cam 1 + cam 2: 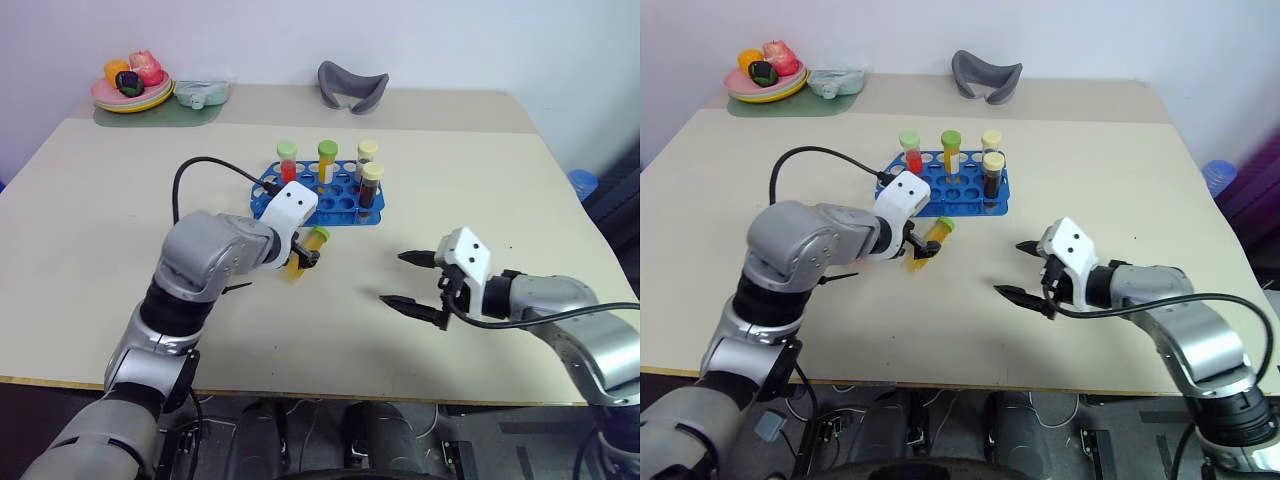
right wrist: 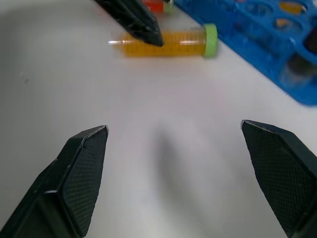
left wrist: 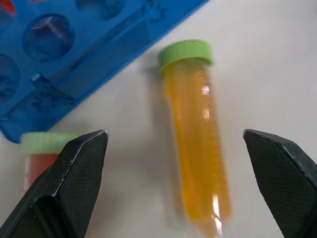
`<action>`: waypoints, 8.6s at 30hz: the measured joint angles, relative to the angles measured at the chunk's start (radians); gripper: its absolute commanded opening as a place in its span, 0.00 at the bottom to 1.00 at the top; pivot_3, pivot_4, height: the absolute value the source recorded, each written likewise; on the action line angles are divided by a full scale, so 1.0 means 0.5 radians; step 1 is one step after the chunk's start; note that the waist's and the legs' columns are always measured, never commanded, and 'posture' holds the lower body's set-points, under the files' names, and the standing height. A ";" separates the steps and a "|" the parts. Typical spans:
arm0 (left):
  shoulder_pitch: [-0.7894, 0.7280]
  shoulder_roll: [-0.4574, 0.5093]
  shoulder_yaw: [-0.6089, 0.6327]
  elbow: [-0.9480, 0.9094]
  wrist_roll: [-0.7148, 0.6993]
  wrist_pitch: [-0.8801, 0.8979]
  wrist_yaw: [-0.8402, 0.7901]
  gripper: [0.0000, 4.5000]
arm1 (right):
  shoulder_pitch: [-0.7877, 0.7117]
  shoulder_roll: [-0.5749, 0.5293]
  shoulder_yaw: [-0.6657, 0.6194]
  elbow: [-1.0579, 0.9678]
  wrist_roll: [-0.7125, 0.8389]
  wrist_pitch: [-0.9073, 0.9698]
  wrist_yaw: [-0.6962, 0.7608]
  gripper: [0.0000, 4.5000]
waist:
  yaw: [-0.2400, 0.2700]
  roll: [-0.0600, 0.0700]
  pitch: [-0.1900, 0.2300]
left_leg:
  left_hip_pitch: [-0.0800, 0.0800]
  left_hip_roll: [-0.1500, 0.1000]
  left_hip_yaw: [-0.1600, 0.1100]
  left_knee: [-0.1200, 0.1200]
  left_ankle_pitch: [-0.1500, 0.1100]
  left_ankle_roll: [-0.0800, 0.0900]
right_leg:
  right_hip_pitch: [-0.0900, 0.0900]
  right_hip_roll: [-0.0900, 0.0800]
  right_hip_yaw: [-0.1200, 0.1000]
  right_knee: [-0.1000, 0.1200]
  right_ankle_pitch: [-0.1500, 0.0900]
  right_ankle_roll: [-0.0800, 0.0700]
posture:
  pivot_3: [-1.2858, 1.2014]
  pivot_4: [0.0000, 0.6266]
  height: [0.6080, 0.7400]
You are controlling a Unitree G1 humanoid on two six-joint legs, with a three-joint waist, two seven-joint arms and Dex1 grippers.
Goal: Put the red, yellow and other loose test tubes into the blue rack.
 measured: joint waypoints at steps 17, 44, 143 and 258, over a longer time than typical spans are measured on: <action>-0.088 0.064 0.105 0.206 -0.330 0.000 0.205 1.00 | 0.033 0.017 -0.074 -0.134 0.154 0.237 -0.184 0.97 | 0.009 -0.001 0.001 | -0.001 -0.018 -0.028 -0.001 0.001 -0.002 | 0.005 -0.006 0.000 0.000 -0.002 0.004 | 0.52 0.24 0.55; -0.287 -0.331 0.295 0.863 -0.766 0.000 1.230 1.00 | -0.024 0.093 -0.042 -0.134 0.155 0.264 -0.275 0.97 | 0.004 -0.002 0.001 | -0.001 -0.019 -0.030 -0.001 0.001 -0.002 | 0.005 -0.006 0.000 0.000 -0.002 0.004 | 0.52 0.24 0.55; -0.793 -0.686 1.218 1.987 -0.999 0.006 2.463 0.33 | 0.009 0.147 0.015 -0.172 0.150 0.243 -0.348 0.99 | 0.001 -0.005 0.003 | -0.001 -0.021 -0.030 -0.002 0.002 -0.005 | 0.004 -0.005 -0.001 0.001 -0.003 0.005 | 0.52 0.24 0.55; 0.286 -0.856 0.421 1.580 0.879 -3.547 -0.023 0.33 | 0.029 0.586 -0.123 0.131 -0.006 -0.199 -0.586 0.99 | 0.045 0.000 0.003 | -0.006 -0.021 -0.030 0.001 0.000 0.000 | 0.005 -0.005 -0.007 -0.001 -0.002 0.006 | 0.52 0.24 0.55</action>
